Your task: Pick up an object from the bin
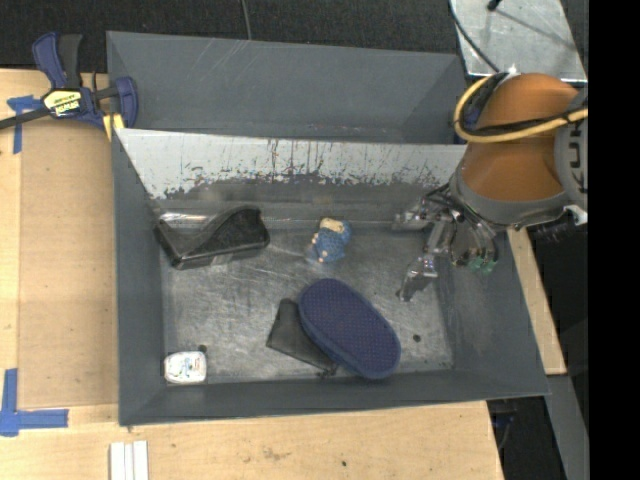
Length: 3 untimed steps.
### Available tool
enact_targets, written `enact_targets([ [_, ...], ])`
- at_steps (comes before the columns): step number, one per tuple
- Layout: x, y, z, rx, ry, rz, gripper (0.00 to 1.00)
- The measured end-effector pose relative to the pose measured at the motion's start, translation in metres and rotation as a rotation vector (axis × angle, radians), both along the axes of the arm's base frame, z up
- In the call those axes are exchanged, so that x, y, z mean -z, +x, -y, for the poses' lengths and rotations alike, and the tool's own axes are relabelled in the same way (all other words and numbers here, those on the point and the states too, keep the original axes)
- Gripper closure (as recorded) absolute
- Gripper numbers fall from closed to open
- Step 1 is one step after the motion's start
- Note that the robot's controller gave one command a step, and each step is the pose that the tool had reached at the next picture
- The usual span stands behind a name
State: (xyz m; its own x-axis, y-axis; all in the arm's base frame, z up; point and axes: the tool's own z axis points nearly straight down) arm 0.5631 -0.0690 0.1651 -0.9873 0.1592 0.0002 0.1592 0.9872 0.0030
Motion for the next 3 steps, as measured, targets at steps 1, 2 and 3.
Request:
enact_targets([
  [1, 0.083, 0.059, -0.068, -0.105, -0.004, 0.002, 0.00],
  [2, 0.084, 0.059, -0.069, -0.107, -0.004, 0.002, 1.00],
  [3, -0.089, 0.040, -0.019, -0.387, -0.007, 0.012, 1.00],
])
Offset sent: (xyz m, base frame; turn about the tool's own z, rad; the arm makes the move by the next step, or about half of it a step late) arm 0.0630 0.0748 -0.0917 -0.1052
